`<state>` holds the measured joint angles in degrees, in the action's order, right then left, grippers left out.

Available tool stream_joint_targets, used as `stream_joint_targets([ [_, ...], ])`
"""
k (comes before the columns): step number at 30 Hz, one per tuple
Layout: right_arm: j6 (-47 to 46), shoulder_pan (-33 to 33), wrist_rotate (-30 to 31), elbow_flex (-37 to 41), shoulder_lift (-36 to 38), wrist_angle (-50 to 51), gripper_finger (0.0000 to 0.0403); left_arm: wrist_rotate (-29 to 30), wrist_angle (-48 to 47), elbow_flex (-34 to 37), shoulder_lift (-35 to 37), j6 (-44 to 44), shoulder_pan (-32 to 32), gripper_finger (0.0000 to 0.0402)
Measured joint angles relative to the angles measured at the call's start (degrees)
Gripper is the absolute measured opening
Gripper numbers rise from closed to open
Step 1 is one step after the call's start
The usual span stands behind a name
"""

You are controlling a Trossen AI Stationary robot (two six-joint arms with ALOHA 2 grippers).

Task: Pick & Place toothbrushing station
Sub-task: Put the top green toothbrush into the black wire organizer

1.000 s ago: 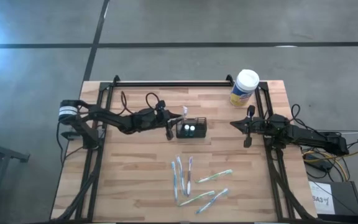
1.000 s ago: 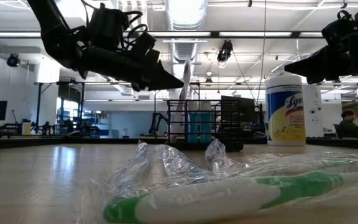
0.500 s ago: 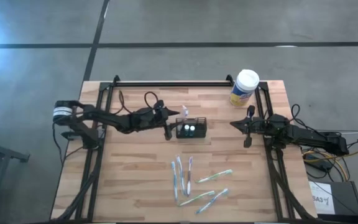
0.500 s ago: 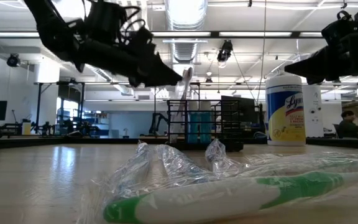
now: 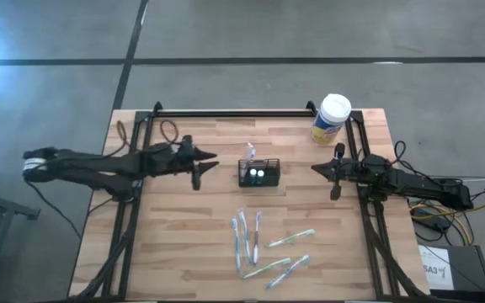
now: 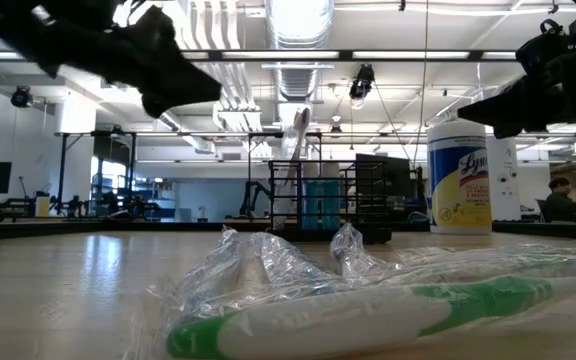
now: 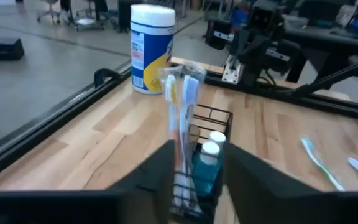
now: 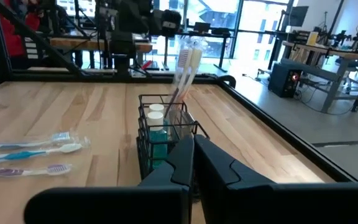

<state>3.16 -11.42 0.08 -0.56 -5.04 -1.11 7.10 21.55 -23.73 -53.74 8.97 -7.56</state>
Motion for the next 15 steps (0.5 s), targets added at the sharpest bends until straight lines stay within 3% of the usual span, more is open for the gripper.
stream_joint_targets([
  [3,-0.05,0.00,0.00,0.00,0.00,-0.46,0.0008,0.00,6.69,6.72,3.07,0.12,0.05,0.0036],
  [5,-0.03,0.00,0.02,0.00,0.00,-0.64,0.0008,0.00,11.04,10.75,4.50,0.22,0.05,0.0011],
  [9,-0.18,0.00,0.01,0.00,0.00,-0.88,0.0008,-0.56,15.98,16.10,6.92,-0.45,0.05,0.0008],
  [15,-0.03,0.02,0.02,0.00,0.00,-1.02,0.0008,-3.57,15.79,17.78,8.29,-3.81,0.05,0.0005],
])
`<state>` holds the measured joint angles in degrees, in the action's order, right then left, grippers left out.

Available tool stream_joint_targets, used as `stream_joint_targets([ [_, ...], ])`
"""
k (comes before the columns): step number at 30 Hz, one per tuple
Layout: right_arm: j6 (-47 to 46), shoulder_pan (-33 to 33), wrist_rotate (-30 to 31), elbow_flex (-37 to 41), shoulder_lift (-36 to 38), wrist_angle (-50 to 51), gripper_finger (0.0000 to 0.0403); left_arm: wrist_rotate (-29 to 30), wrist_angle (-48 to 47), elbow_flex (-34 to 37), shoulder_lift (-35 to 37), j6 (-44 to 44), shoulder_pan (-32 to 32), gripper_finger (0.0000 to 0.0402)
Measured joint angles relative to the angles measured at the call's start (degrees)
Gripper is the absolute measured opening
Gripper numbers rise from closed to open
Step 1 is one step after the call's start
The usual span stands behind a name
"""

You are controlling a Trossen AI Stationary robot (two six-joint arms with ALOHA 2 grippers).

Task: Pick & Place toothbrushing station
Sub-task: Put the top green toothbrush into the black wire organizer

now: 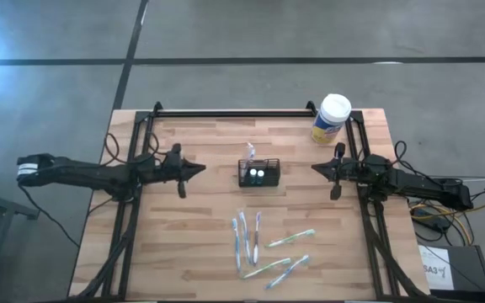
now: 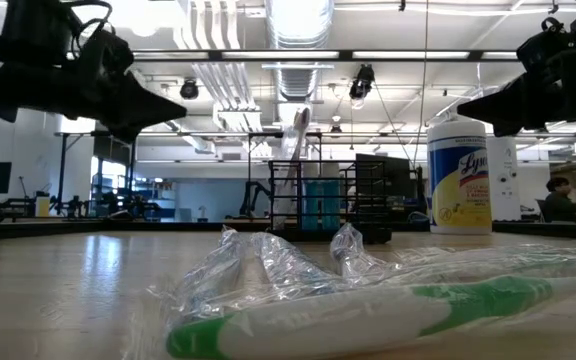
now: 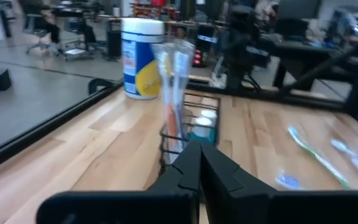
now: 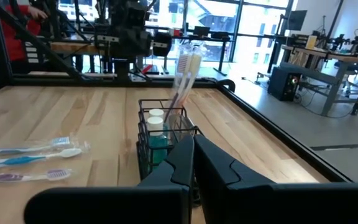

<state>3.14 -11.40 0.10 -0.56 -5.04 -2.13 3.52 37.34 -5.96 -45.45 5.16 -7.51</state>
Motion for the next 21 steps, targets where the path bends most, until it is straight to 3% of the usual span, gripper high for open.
stream_joint_targets([
  [8,-1.38,-0.01,0.11,0.00,-0.06,0.00,0.0008,-3.04,-0.41,3.89,-0.09,-6.59,-0.31,0.0004],
  [14,-1.53,-0.02,0.09,0.00,-0.05,0.13,0.0008,-3.07,-2.06,5.46,-0.24,-6.64,-0.35,0.0003],
  [21,-7.12,0.00,-0.06,0.02,-0.06,-1.65,0.0008,-3.07,2.83,5.49,-0.36,-6.52,-0.35,0.0002],
])
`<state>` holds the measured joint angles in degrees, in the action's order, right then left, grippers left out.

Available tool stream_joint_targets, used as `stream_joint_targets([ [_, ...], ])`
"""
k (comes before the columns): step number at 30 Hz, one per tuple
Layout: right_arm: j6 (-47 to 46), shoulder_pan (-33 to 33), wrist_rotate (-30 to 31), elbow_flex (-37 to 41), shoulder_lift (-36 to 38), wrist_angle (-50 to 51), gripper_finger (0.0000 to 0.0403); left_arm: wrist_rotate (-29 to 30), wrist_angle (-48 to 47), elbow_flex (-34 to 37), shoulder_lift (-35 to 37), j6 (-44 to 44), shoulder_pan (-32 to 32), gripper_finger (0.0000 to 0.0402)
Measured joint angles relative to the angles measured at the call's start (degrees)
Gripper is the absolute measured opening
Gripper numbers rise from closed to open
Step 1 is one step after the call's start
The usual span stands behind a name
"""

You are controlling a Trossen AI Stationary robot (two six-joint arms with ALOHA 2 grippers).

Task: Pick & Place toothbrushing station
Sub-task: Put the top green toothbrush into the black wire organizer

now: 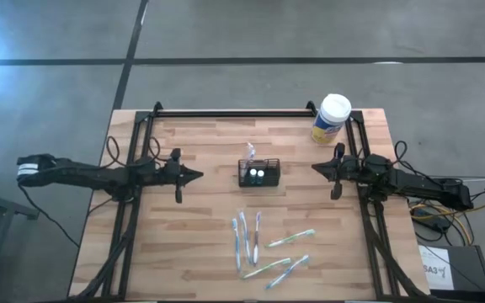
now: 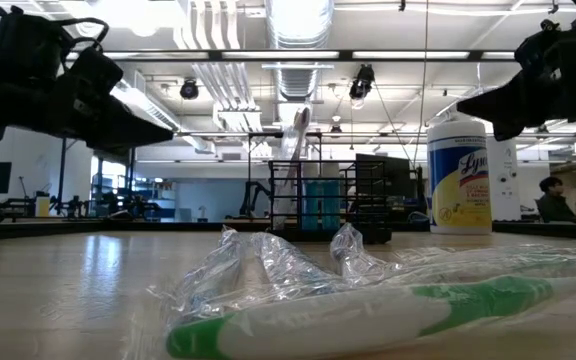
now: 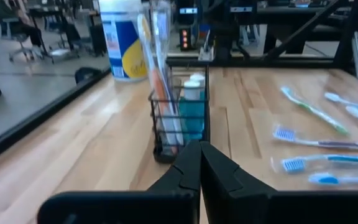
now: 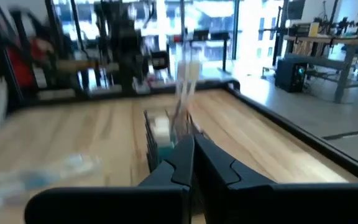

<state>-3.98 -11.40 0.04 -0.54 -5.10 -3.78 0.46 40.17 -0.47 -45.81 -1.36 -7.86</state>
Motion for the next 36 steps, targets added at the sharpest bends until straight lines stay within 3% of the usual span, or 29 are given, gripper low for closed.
stream_joint_targets([
  [4,-2.62,1.03,0.23,0.00,0.05,-5.37,0.0008,-0.01,0.32,-0.15,-0.02,-0.09,0.00,0.0010],
  [9,-3.61,3.85,6.66,0.00,0.02,-5.47,0.0008,-0.01,0.16,-0.13,-0.06,1.12,0.02,0.0013],
  [14,-6.08,4.66,7.51,-0.02,0.00,-5.44,0.0008,0.01,-0.07,-0.13,-0.12,1.50,0.02,0.0009],
  [20,-8.11,4.92,7.56,-7.98,-2.34,4.07,0.0008,-0.01,-0.07,-0.13,-0.12,2.91,0.02,0.0014],
  [24,-8.26,4.92,8.17,-18.39,-9.77,13.89,0.0008,-0.01,-0.07,-0.13,-0.12,3.37,0.02,0.0017],
  [30,-11.42,5.27,9.19,-35.11,-26.88,32.93,0.0008,-0.01,-0.08,-0.13,-0.12,4.50,0.02,0.0012],
  [36,-18.97,9.94,9.16,-47.62,-43.65,55.08,0.0008,-0.01,-0.26,-0.13,-0.12,4.86,0.00,0.0010],
])
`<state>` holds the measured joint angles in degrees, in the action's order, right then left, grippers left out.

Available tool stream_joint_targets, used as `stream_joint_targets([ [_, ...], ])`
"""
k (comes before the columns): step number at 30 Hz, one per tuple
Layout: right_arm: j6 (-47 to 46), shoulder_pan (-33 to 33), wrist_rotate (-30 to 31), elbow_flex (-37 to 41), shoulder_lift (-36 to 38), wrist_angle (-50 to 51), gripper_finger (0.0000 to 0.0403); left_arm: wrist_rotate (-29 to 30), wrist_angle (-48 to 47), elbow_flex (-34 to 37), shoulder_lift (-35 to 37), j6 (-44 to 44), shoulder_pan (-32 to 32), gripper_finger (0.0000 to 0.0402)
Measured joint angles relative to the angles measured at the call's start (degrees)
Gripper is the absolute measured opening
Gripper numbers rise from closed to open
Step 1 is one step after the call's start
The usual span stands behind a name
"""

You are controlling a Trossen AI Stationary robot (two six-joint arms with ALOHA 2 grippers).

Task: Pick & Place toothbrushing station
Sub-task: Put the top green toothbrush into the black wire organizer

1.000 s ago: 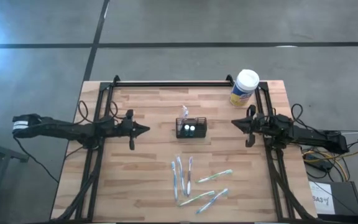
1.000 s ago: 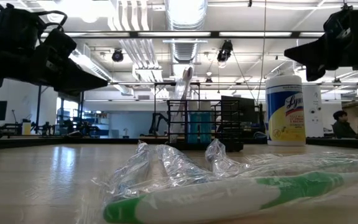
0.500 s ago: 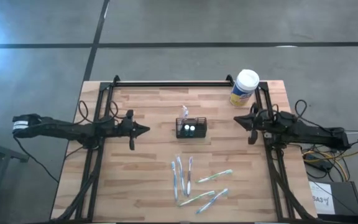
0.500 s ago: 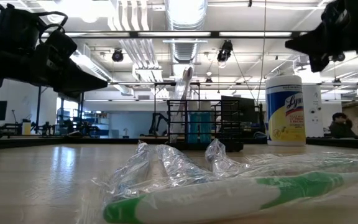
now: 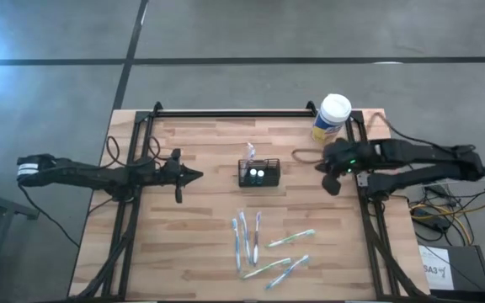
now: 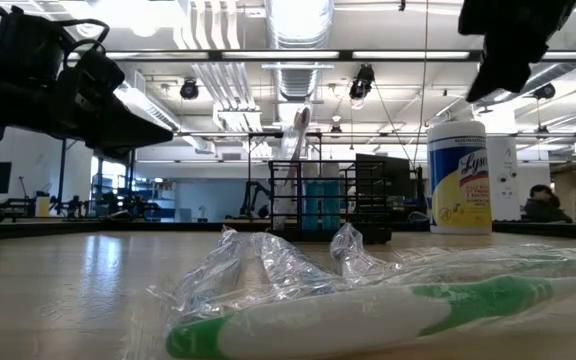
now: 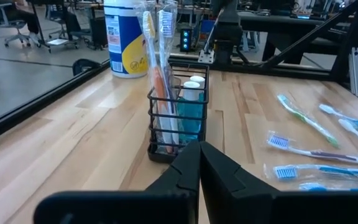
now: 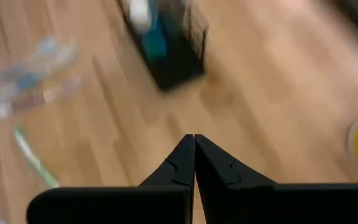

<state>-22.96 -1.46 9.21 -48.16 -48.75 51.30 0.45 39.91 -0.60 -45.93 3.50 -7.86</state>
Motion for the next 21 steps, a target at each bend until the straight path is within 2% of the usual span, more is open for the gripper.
stream_joint_targets([
  [4,-6.12,5.69,-0.06,-3.91,-7.33,6.71,0.0008,-0.02,-0.48,0.00,0.00,0.01,0.00,0.0014],
  [8,-11.28,12.74,-0.37,-5.77,-12.02,8.07,0.0008,-0.94,-1.80,0.00,0.00,-0.08,0.00,0.0012],
  [12,-18.24,19.41,1.09,-6.56,-15.04,4.87,0.0008,-3.01,-2.75,0.00,-0.02,-0.19,0.00,0.0009],
  [16,-29.47,24.97,2.16,-6.58,-17.28,1.56,0.0008,-4.98,-2.92,0.00,-0.02,0.69,0.00,0.0011],
  [21,-39.65,32.32,-2.21,-5.18,-21.62,-1.64,0.0008,-5.99,-4.05,0.00,-0.02,1.15,0.00,0.0013],
])
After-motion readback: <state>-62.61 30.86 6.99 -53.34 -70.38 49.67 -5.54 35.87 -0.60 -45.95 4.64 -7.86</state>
